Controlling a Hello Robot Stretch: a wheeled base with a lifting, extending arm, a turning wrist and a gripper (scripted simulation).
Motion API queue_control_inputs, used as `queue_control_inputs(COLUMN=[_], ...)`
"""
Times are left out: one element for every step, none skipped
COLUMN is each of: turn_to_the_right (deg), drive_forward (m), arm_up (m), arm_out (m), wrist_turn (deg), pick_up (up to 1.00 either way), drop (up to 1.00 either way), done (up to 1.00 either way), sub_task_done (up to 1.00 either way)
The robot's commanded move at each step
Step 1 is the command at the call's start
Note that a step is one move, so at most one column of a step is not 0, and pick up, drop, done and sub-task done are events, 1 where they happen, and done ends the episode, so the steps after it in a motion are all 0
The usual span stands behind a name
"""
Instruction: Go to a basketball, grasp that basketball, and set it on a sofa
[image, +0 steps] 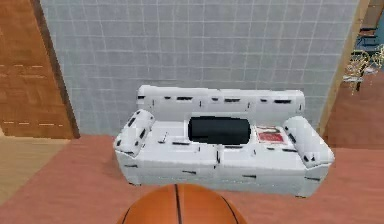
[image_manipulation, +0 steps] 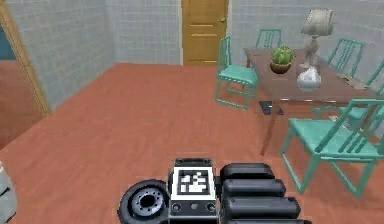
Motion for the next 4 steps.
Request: queue_control_inputs(turn_to_the_right=[0.0, -45.0, -18.0, 0.0], drive_forward=[0.80, 0.00, 0.00, 0.00], arm_up=[0.00, 0.00, 0.00, 0.00], arm_out=[0.00, 0.00, 0.00, 0.46], wrist_turn=[0.0, 0.0, 0.0, 0.0], pick_up=[0.00, 0.00, 0.00, 0.00], drop=[0.00, 0.00, 0.00, 0.00], done=[0.00, 0.00, 0.00, 0.00], sub_task_done=[0.00, 0.00, 0.00, 0.00])
